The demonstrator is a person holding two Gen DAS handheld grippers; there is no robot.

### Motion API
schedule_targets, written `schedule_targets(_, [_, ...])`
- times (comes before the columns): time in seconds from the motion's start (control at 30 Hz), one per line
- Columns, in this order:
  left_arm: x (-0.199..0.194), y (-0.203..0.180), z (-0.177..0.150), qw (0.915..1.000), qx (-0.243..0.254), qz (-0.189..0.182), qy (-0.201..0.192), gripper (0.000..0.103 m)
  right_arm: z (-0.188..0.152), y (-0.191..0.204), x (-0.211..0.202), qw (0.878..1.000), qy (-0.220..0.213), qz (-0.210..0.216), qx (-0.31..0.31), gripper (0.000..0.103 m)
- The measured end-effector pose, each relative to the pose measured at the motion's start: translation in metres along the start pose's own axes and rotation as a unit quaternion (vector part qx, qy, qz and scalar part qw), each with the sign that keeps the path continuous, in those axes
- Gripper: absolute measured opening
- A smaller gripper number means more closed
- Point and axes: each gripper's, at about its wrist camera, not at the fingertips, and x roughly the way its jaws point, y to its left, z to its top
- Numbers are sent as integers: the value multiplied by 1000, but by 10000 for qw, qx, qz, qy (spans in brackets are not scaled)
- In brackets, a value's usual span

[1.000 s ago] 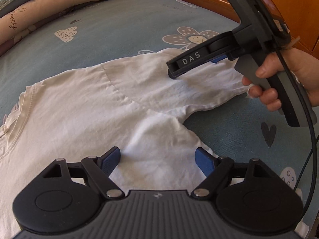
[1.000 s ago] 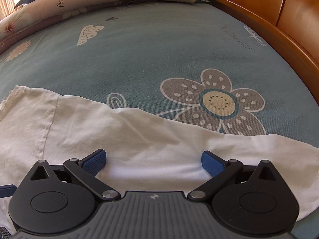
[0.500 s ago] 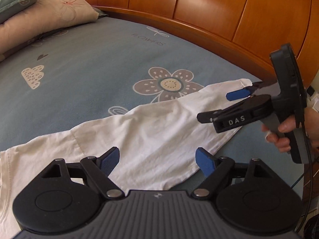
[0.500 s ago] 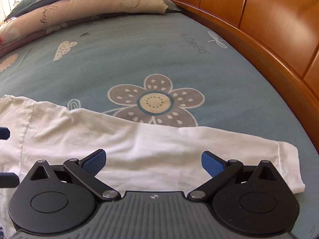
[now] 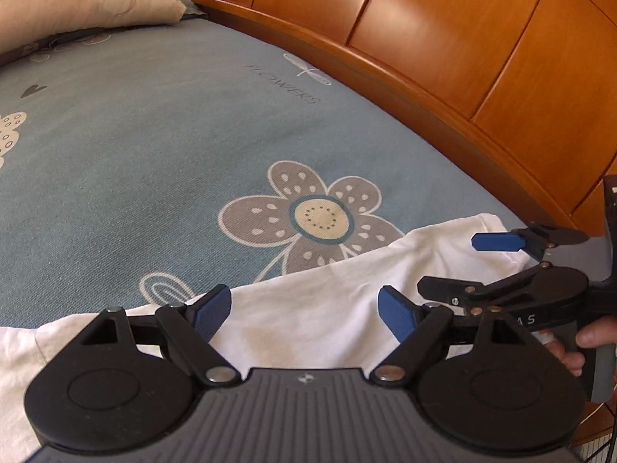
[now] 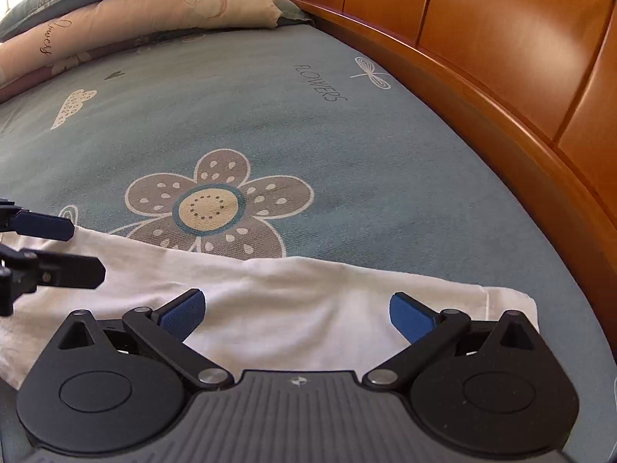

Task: Fold clothes

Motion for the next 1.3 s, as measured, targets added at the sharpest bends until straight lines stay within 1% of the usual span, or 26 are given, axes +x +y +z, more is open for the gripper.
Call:
schedule_targets(0.07, [3, 1, 4, 10000, -57, -9, 15, 83, -13, -4, 5, 9997, 221, -50, -99, 103])
schedule_targets(0.1, [9, 0, 1, 9999, 14, 32, 158, 83, -18, -10, 4, 9997, 239, -42, -81, 103])
schedule_targets(0.13, [13, -1, -2, 9997, 154, 131, 137, 83, -23, -16, 3, 9998, 206, -12, -26, 103])
schedule_targets(0.2, [15, -1, 2, 9996, 149, 226, 127, 84, -32, -29, -2, 9999, 157, 4, 28, 103])
schedule_targets(0.27, [17, 0, 5, 9993, 143, 321, 117, 84, -39, -44, -8, 9997, 208, -76, 130, 103])
schedule_targets(0.3, [18, 0, 6, 9992, 139, 367, 113, 83, -40, -49, -10, 9996, 248, -38, 115, 103])
schedule_targets(0.33, [17, 0, 9, 9992, 78, 364, 139, 83, -40, -53, -12, 9995, 293, 38, 59, 103])
schedule_targets(0.37, [16, -1, 12, 9992, 21, 360, 163, 83, -38, -52, -13, 9994, 349, 28, 1, 103])
schedule_targets(0.43, [10, -10, 15, 9994, 165, 293, 70, 83, -32, -47, -15, 9989, 452, -92, -89, 103])
schedule_targets(0.53, [12, -28, 16, 9991, 426, 22, 73, 83, -29, -41, -10, 9985, 506, -132, -187, 103])
schedule_targets(0.57, [15, -32, 16, 9989, 459, -38, 117, 83, -31, -41, -8, 9986, 500, -138, -132, 103])
schedule_targets(0.63, [27, -37, 13, 9990, 418, -20, 178, 84, -33, -45, -6, 9991, 372, -110, 165, 103])
schedule_targets(0.67, [33, -39, 12, 9990, 396, -8, 207, 84, -34, -45, -7, 9992, 313, -118, 202, 103])
schedule_targets(0.7, [39, -38, 11, 9993, 309, 128, 178, 83, -36, -44, -7, 9994, 244, -140, 192, 103])
schedule_targets(0.83, [40, -36, 20, 9993, -63, 363, 9, 83, -42, -41, -10, 9995, 15, -220, 229, 103])
schedule_targets(0.9, [27, -33, 23, 9989, -190, 410, -84, 83, -42, -41, -10, 9995, -7, -226, 225, 103])
schedule_targets(1.0, [-2, -21, 18, 9963, -311, 775, -216, 84, -40, -41, -9, 9995, 30, -224, 220, 103])
schedule_targets(1.1, [-22, 1, 7, 9884, -343, 1465, -193, 83, -39, -42, -8, 9994, 51, -246, 232, 103])
schedule_targets(1.2, [-23, 26, -3, 9796, -445, 1959, 65, 83, -40, -41, -7, 9994, 18, -253, 238, 103])
schedule_targets(1.23, [-21, 37, -7, 9748, -543, 2161, 149, 83, -41, -41, -7, 9994, 0, -259, 240, 103])
schedule_targets(1.3, [-16, 48, -10, 9747, -545, 2164, 133, 84, -42, -41, -7, 9993, -22, -265, 248, 103])
